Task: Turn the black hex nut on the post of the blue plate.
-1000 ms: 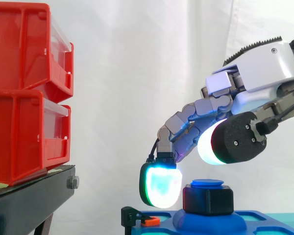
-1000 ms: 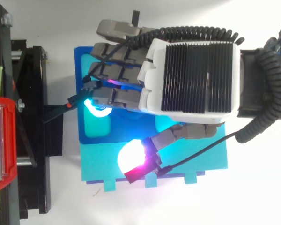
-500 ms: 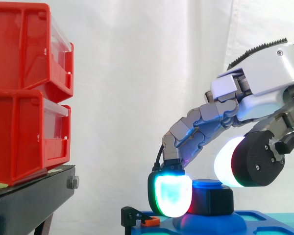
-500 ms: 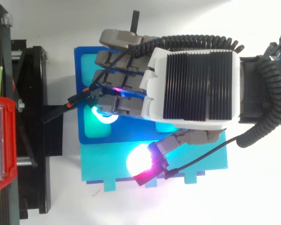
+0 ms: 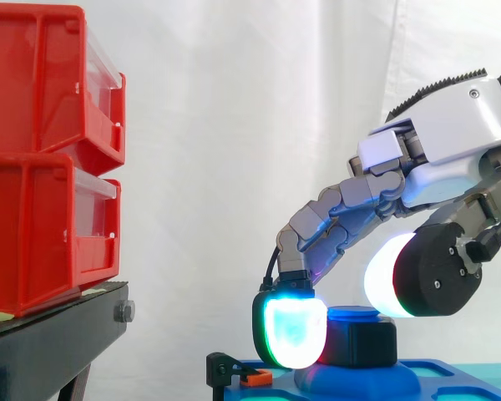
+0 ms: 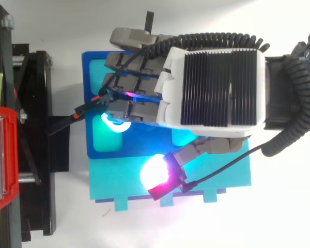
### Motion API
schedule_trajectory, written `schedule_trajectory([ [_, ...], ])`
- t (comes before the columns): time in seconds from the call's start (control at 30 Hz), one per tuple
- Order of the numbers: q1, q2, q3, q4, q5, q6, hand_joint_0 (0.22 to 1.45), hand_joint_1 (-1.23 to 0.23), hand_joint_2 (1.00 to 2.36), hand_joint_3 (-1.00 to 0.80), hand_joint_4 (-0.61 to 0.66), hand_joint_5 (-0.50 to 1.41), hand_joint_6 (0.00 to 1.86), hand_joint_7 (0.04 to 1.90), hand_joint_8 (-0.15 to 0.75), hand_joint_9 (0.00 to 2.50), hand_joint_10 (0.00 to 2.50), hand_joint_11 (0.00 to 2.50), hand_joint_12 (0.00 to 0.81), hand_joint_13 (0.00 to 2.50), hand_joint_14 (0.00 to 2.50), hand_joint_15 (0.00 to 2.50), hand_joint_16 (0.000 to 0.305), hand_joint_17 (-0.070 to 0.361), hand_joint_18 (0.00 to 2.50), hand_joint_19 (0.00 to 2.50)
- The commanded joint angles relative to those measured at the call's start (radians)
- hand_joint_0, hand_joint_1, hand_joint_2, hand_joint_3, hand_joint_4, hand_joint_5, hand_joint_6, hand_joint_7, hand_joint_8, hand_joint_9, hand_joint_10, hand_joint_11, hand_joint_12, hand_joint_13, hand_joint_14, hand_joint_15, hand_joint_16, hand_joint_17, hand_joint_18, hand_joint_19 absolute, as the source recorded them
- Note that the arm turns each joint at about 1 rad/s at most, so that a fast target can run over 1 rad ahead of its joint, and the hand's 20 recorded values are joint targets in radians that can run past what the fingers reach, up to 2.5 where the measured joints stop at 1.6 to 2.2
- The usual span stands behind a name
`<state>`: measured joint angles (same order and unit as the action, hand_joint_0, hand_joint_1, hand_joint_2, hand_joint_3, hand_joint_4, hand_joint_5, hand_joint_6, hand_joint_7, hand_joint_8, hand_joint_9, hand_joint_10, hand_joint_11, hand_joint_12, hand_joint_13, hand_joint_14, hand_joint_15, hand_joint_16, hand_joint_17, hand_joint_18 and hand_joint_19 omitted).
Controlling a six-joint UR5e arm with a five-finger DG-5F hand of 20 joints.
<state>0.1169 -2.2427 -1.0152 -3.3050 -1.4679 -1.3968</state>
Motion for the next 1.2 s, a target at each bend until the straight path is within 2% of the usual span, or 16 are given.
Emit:
schedule_trajectory([
  [0.0, -0.005, 0.000, 0.000, -0.002, -0.009, -0.001, 0.47, -0.42, 1.00, -0.50, 0.16, -0.21, 0.50, 0.93, 0.242, 0.46, 0.00, 0.00, 0.350, 0.35, 0.00, 0.00, 0.049, 0.111, 0.12, 0.00],
  [0.43, -0.017, 0.000, -0.017, 0.032, -0.026, -0.011, 0.47, -0.42, 1.00, -0.50, 0.16, -0.21, 0.50, 0.92, 0.241, 0.46, 0.00, 0.00, 0.352, 0.35, 0.00, 0.01, 0.049, 0.111, 0.12, 0.00],
  [0.87, -0.026, 0.000, -0.017, 0.033, -0.032, -0.016, 0.47, -0.42, 1.00, -0.50, 0.16, -0.21, 0.50, 0.92, 0.241, 0.46, 0.00, 0.01, 0.351, 0.35, 0.00, 0.01, 0.050, 0.111, 0.12, 0.00],
  [1.03, -0.028, 0.000, -0.017, 0.035, -0.032, -0.016, 0.47, -0.46, 1.00, -0.50, 0.16, -0.21, 0.50, 0.92, 0.243, 0.46, 0.00, 0.00, 0.352, 0.36, 0.00, 0.01, 0.050, 0.112, 0.12, 0.00],
  [1.17, -0.029, 0.000, -0.017, 0.035, -0.032, -0.021, 0.46, -0.56, 1.00, -0.50, 0.16, -0.21, 0.50, 0.91, 0.243, 0.46, 0.00, 0.00, 0.354, 0.35, 0.00, 0.00, 0.050, 0.112, 0.12, 0.00],
])
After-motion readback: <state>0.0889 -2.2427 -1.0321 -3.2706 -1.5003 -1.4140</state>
